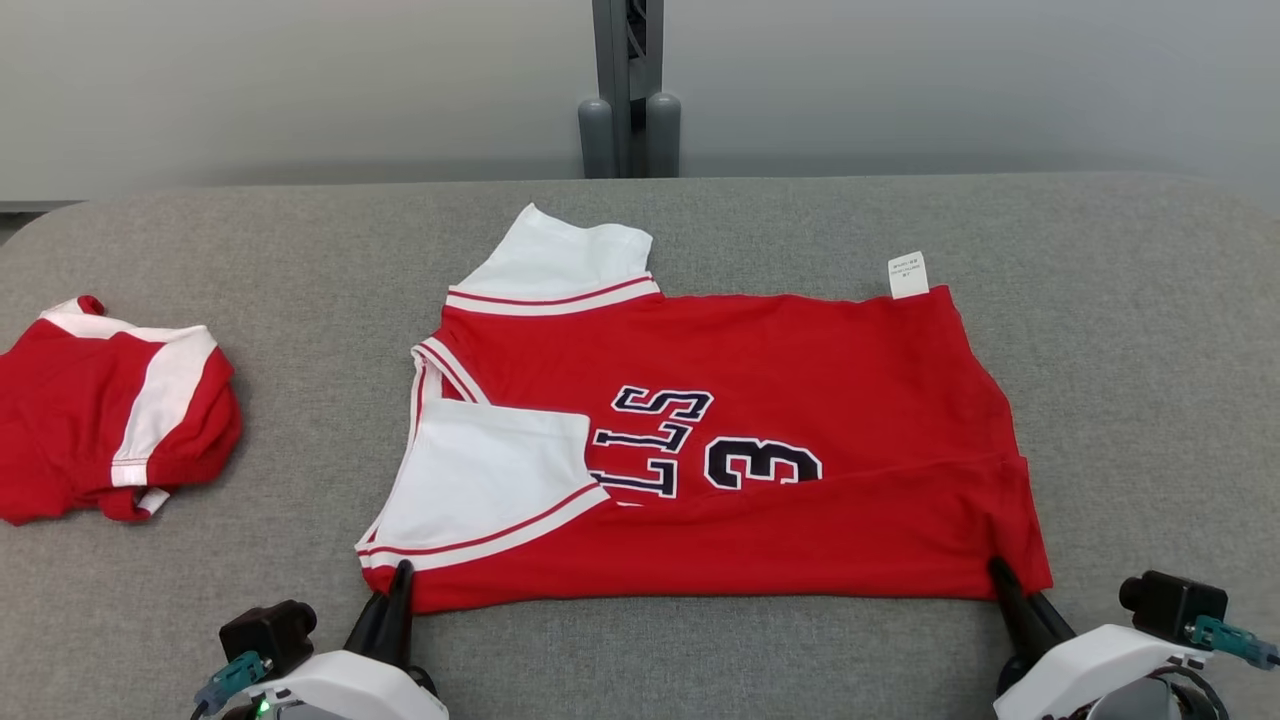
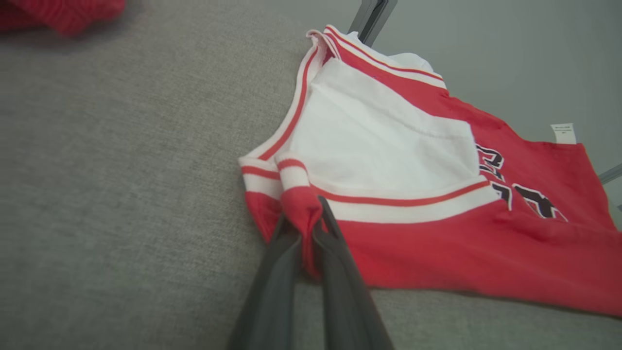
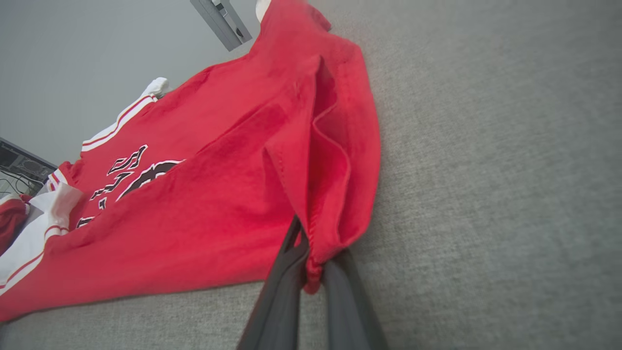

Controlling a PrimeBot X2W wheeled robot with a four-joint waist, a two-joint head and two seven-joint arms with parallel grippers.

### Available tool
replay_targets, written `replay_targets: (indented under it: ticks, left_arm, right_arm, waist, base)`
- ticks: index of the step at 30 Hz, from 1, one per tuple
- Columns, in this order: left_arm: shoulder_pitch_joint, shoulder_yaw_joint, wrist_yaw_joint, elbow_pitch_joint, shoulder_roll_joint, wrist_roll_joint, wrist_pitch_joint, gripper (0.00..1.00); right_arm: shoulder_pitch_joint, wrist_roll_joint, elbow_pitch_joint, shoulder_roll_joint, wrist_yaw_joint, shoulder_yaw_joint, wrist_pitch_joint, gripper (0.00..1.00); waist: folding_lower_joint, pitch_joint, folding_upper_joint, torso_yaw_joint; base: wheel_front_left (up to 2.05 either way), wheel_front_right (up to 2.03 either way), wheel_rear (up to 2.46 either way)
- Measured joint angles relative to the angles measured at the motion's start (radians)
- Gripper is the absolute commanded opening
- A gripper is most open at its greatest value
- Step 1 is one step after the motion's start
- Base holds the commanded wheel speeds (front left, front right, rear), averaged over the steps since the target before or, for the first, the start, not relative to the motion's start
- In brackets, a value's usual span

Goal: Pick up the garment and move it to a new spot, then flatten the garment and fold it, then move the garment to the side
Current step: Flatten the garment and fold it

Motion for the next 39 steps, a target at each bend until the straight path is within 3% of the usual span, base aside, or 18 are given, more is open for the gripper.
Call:
replay_targets:
  ticks: [7, 17, 28, 39]
  left_arm:
    - [0.023, -0.035, 0.005, -0.002, 0.012, 0.046, -0.007, 0.0]
    - [0.111, -0.076, 0.083, -0.071, 0.063, 0.09, 0.103, 0.0]
    - [0.276, -0.14, 0.14, -0.384, 0.174, 0.123, 0.37, 0.0]
    - [0.409, -0.175, 0.203, -0.639, 0.234, 0.131, 0.546, 0.0]
  right_arm:
    - [0.005, 0.018, -0.001, -0.027, 0.0, 0.027, 0.024, 0.0]
    - [0.064, 0.113, -0.071, -0.115, 0.0, 0.095, 0.18, 0.0]
    - [0.142, 0.246, -0.214, -0.257, 0.0, 0.111, 0.498, 0.0]
    - [0.217, 0.246, -0.29, -0.263, 0.0, 0.018, 0.645, 0.0]
  waist:
    - [0.0, -0.035, 0.0, 0.002]
    - [0.0, -0.085, 0.0, 0.001]
    - [0.0, -0.105, 0.0, 0.012]
    - [-0.0001, -0.107, 0.0, 0.037]
  base:
    - [0.0, 0.0, 0.0]
    - [0.0, 0.0, 0.0]
    - [0.0, 0.0, 0.0]
    - [0.0, 0.0, 0.0]
